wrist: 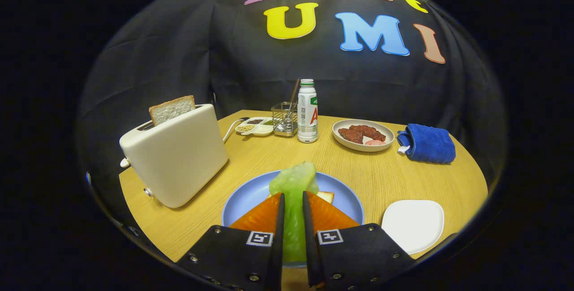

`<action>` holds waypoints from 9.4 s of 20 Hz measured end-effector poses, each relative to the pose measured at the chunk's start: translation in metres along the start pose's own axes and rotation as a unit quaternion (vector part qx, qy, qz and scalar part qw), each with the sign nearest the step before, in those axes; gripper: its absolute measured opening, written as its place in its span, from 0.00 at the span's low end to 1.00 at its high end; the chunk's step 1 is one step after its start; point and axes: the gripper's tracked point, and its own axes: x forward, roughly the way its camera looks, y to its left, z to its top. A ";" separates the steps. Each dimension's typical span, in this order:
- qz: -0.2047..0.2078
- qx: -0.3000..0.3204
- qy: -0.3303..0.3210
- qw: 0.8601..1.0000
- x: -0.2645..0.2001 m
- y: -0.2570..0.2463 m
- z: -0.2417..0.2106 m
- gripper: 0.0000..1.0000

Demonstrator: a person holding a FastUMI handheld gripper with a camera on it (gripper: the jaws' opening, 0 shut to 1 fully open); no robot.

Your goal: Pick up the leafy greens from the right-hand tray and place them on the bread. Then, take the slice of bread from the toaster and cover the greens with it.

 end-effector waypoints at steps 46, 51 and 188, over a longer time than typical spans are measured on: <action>0.067 -0.056 -0.118 0.989 0.040 0.241 0.112 0.34; 0.061 -0.045 -0.128 0.989 0.040 0.236 0.118 0.12; -0.142 -0.041 -0.310 0.939 -0.195 -0.335 0.103 0.97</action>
